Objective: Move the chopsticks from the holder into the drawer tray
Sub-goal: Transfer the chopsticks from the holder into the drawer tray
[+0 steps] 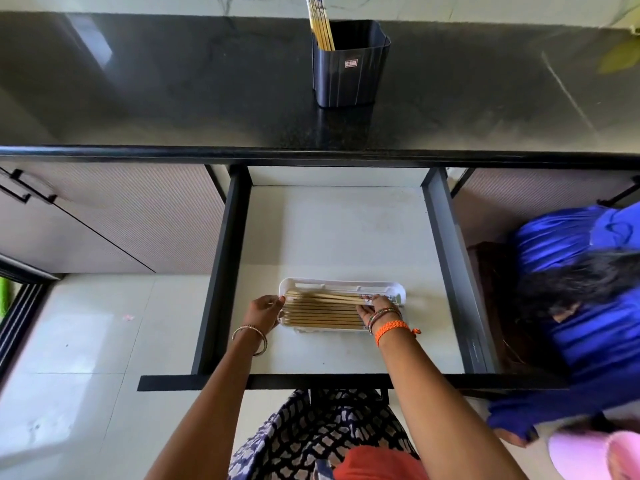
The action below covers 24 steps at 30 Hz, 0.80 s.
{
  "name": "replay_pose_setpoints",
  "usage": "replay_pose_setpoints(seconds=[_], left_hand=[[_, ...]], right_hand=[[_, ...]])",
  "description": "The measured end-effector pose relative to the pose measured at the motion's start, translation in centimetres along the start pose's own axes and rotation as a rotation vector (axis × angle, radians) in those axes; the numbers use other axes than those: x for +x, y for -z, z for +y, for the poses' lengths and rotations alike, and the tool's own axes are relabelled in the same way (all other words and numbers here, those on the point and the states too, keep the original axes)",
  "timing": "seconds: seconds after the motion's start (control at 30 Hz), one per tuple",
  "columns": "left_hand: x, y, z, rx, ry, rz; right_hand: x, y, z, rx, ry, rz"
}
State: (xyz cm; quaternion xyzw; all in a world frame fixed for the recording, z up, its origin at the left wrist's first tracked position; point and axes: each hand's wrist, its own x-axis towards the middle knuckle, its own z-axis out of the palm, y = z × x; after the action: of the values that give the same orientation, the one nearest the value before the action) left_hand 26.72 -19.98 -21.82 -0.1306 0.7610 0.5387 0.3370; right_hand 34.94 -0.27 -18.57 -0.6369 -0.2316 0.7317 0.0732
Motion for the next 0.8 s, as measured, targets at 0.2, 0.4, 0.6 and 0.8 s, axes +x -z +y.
replay_pose_setpoints(seconds=[0.2,0.4,0.6,0.8], left_hand=[[0.7,-0.2,1.3,-0.086,0.072,0.175],[1.8,-0.7,7.8,-0.039,-0.04,0.306],[3.5,-1.6,20.0,-0.165,-0.275,0.228],[6.0,-2.3,33.0,-0.003,-0.716,0.262]], right_hand=[[-0.2,0.3,-0.4,-0.137,-0.015,-0.065],[-4.2,-1.6,-4.1,-0.297,-0.101,-0.317],[-10.4,-12.4,-16.9,-0.476,0.356,-0.503],[-12.5,-23.3,-28.4,-0.88,1.435,-0.232]])
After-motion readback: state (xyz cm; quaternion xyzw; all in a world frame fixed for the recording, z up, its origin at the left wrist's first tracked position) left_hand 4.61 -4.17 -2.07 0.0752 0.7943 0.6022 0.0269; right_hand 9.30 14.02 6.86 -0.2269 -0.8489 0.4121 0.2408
